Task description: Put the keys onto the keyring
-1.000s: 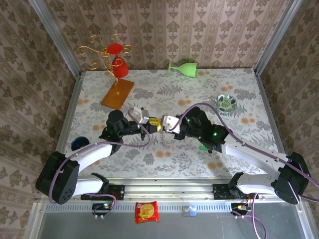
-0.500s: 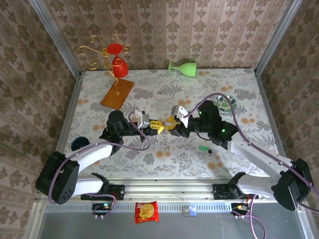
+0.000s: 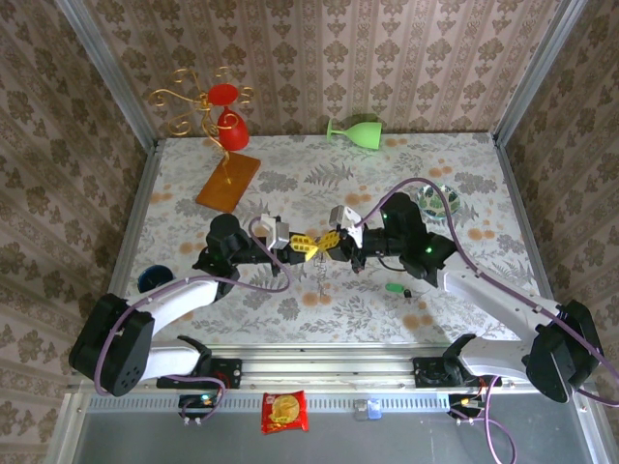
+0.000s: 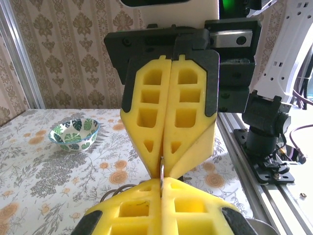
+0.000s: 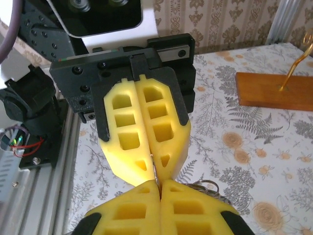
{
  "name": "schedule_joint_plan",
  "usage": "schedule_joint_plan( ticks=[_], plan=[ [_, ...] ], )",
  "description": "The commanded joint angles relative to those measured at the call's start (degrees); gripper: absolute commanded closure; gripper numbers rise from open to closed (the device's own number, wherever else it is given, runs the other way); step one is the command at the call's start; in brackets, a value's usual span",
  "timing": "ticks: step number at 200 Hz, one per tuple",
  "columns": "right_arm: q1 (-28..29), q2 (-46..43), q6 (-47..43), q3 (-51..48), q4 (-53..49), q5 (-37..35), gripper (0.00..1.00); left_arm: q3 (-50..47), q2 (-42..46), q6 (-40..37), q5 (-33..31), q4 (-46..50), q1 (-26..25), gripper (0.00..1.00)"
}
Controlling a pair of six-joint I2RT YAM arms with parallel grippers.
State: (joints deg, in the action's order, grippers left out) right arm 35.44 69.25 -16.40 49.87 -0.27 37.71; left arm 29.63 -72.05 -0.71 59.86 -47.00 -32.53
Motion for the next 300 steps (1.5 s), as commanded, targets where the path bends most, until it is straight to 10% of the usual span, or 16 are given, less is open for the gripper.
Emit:
schedule_joint_plan(
  ticks=[1, 77, 172, 203, 238, 276, 300],
  plan=[
    [0.29, 0.72, -3.69, 3.57, -3.74, 0.59, 1.0, 0.22, 0.61, -1.15, 0.38, -3.14, -0.78, 0.92],
    [2.32, 4.05, -17.03, 13.88, -26.35, -4.39, 1.0, 5.91, 3.83, -19.4, -5.32, 28.29, -1.92, 0.82],
    [6.02, 7.71, -22.43, 20.5, -35.33, -9.09, 1.0, 6.68, 3.98, -18.59, -3.39, 27.34, -1.81, 1.0],
    [1.75, 3.91, -14.71, 14.7, -25.35, -3.37, 0.69, 4.96, 3.85, -15.1, -1.95, 21.12, -1.74, 1.0],
    [0.42, 2.63, -9.64, 10.03, -18.78, -0.54, 0.65, 2.65, 2.9, -10.16, -0.62, 12.21, -1.74, 1.0],
    [0.33, 2.72, -8.73, 8.94, -16.62, -0.12, 0.75, 2.01, 2.71, -8.96, -0.09, 10.27, -1.74, 1.0],
    [0.33, 3.14, -9.43, 9.43, -17.03, 0.72, 1.0, 2.1, 2.5, -8.89, -0.24, 10.09, -1.74, 1.0]
  ],
)
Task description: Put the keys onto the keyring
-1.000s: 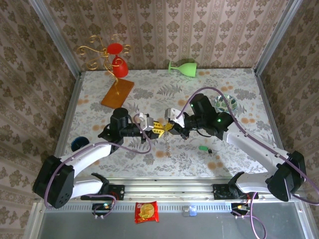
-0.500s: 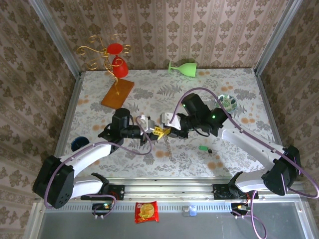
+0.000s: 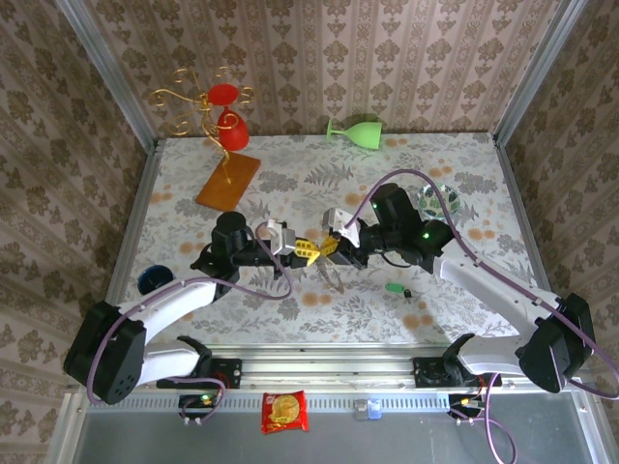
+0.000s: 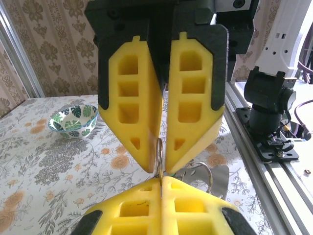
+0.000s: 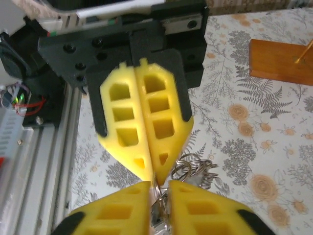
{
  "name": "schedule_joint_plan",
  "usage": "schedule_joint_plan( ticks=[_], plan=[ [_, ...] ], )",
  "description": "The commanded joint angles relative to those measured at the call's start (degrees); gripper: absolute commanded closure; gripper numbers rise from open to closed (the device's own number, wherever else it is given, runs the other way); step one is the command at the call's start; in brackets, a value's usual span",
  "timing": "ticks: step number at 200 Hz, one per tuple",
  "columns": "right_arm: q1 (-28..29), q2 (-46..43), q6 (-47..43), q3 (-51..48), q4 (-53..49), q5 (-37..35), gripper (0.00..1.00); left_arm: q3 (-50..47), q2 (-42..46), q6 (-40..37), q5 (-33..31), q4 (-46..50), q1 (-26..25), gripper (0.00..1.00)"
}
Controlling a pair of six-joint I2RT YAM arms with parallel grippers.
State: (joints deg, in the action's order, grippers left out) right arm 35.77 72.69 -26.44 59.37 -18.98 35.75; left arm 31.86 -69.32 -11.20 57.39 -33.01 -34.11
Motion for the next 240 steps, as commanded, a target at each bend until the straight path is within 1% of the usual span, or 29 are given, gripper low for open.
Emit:
schedule_joint_plan(
  ticks=[1, 18, 24, 41, 54, 64, 88, 108, 122, 150, 197, 240],
  plan=[
    [0.0, -0.28, 0.51, -0.02, 1.59, 2.81, 1.0, -0.13, -0.26, 1.61, 2.18, -3.9, -0.17, 1.0],
    [0.11, -0.09, -0.52, 1.01, 0.25, 2.78, 1.0, 0.04, -0.21, 1.06, 0.48, -2.92, -0.1, 1.0],
    [0.09, -0.05, -1.23, 1.49, -0.86, 2.54, 1.0, 0.12, -0.05, 0.69, -0.41, -2.05, -0.08, 0.96],
    [0.09, 0.2, -3.1, 3.25, -3.67, 1.36, 1.0, 1.3, 0.71, -2.49, -1.13, 3.52, -0.08, 0.9],
    [0.37, 0.54, -4.22, 4.39, -5.62, 0.11, 1.0, 2.7, 0.93, -5.5, -1.82, 8.97, -0.08, 0.82],
    [0.99, 1.13, -5.73, 5.52, -8.06, -1.23, 1.0, 3.82, 0.94, -7.77, -1.76, 13.02, -0.06, 0.8],
    [2.93, 3.18, -9.39, 8.06, -13.4, -4.58, 1.0, 5.2, 0.38, -9.88, -1.57, 16.31, -0.08, 0.79],
    [4.05, 4.33, -11.01, 9.36, -14.96, -6.04, 1.0, 5.69, -0.54, -10.23, -1.03, 16.82, -0.08, 0.79],
    [4.98, 5.66, -12.59, 10.54, -16.77, -8.41, 1.0, 5.78, -0.9, -10.54, -0.6, 17.58, -0.08, 0.79],
    [5.69, 9.03, -14.05, 12.51, -19.44, -11.69, 1.0, 5.05, -0.2, -12.7, -0.46, 22.44, 0.35, 0.78],
    [6.66, 10.53, -13.73, 13.56, -19.4, -11.32, 1.0, 3.73, 0.43, -12.27, 1.37, 22.6, 0.51, 0.74],
    [6.77, 10.06, -12.24, 13.09, -18.55, -9.19, 1.0, 4.44, -0.99, -13.45, 1.76, 23.95, 0.7, 0.75]
  ],
)
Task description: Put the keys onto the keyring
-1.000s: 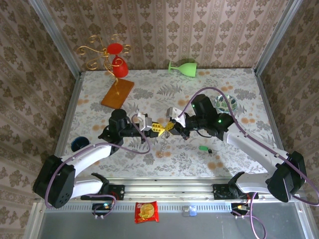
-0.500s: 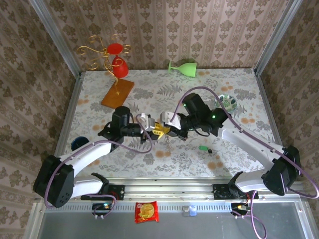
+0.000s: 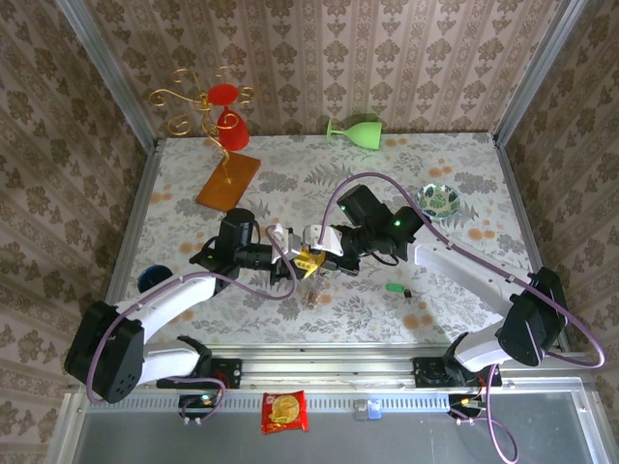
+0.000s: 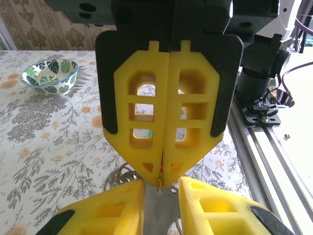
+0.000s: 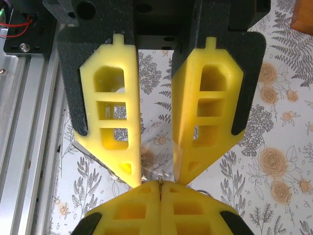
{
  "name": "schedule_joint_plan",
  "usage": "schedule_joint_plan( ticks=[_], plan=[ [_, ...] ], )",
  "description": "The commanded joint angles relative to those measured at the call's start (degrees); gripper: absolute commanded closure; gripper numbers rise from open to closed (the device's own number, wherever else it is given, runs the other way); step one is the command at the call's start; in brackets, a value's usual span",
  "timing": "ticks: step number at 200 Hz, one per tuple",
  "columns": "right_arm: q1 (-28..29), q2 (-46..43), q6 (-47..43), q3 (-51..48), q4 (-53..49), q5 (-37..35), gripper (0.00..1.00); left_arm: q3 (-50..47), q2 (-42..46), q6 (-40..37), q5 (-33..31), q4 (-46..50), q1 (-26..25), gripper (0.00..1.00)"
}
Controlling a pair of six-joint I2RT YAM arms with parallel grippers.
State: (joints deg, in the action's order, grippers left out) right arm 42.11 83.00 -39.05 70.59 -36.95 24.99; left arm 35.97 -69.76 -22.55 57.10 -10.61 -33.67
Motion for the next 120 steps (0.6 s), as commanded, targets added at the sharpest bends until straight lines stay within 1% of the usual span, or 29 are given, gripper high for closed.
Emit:
schedule_joint_plan(
  ticks=[1, 50, 95, 120],
  plan=[
    [0.43, -0.28, 0.37, 1.86, -0.58, 1.6, 1.0, 0.29, -0.6, -2.13, 2.0, 1.6, 0.27, 0.75],
    [0.32, -0.57, 1.43, 0.22, 1.36, 3.16, 1.0, -1.1, -0.73, -2.12, 1.35, 0.48, 0.38, 0.75],
    [-0.01, -0.73, 2.56, -0.45, 2.66, 5.05, 1.0, -1.95, -1.08, -2.23, 1.24, -0.09, 0.43, 0.78],
    [-0.06, -0.47, 2.81, -0.53, 2.55, 5.6, 1.0, -2.72, -0.91, -0.46, 1.24, -3.35, 0.47, 0.79]
  ],
)
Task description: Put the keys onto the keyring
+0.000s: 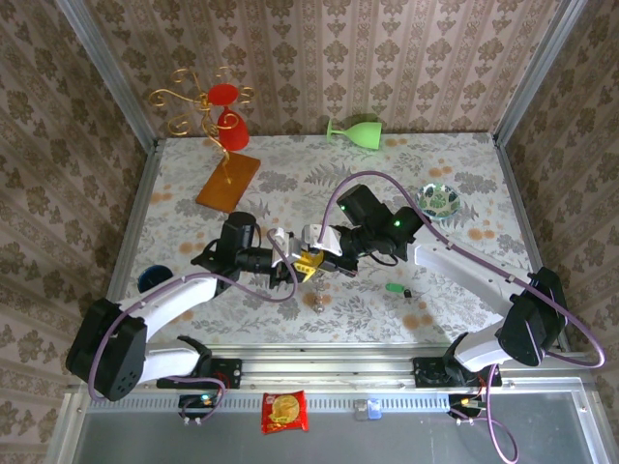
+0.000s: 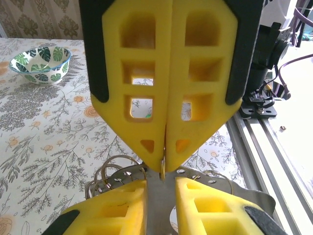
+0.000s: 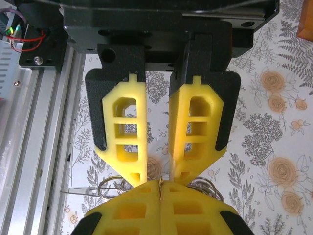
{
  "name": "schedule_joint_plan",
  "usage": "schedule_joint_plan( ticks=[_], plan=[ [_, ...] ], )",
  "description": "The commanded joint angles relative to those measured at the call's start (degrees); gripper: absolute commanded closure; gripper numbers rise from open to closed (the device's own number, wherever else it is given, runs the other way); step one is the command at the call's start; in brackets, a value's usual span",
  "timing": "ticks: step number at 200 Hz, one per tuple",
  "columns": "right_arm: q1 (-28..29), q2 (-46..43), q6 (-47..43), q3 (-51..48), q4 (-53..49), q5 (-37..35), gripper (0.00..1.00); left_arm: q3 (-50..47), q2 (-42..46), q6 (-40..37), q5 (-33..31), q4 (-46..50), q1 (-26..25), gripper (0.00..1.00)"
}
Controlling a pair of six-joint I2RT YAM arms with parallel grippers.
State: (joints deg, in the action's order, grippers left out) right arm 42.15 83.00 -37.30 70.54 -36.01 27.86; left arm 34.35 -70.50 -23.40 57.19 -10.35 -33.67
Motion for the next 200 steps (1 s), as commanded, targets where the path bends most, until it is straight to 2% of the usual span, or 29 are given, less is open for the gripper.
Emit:
schedule_joint_plan(
  ticks=[1, 57, 84, 109, 126, 162, 182, 200],
  plan=[
    [-0.08, -0.47, 1.08, -0.49, 1.63, 2.73, 1.0, -1.11, -0.16, 0.47, 1.16, -3.8, 0.46, 0.79],
    [-0.04, 0.02, 1.2, -0.67, 1.82, 2.33, 1.0, -2.77, 0.45, 4.45, 2.94, -10.84, 1.06, 0.8],
    [0.39, 0.31, 1.44, -0.66, 1.96, 2.36, 1.0, -3.01, 0.28, 5.5, 3.35, -12.24, 1.15, 0.87],
    [0.41, 0.07, 3.34, -1.48, 3.91, 3.49, 1.0, -3.3, -0.38, 7.06, 3.81, -14.54, 1.24, 1.0],
    [-0.09, -0.51, 5.41, -2.66, 6.24, 4.4, 1.0, -4.38, -0.91, 9.42, 3.98, -18.27, 1.33, 1.0],
    [-4.7, -5.23, 12.18, -8.14, 15.45, 9.13, 0.61, -7.12, -2.22, 14.23, 4.07, -27.16, 1.5, 1.0],
    [-7.25, -8.09, 15.5, -12.11, 20.75, 11.71, 0.53, -7.78, -2.79, 15.25, 3.85, -29.64, 1.5, 1.0],
    [-9.02, -10.06, 18.36, -15.57, 25.03, 13.21, 0.51, -7.98, -3.15, 15.35, 3.9, -30.42, 1.5, 1.0]
  ],
)
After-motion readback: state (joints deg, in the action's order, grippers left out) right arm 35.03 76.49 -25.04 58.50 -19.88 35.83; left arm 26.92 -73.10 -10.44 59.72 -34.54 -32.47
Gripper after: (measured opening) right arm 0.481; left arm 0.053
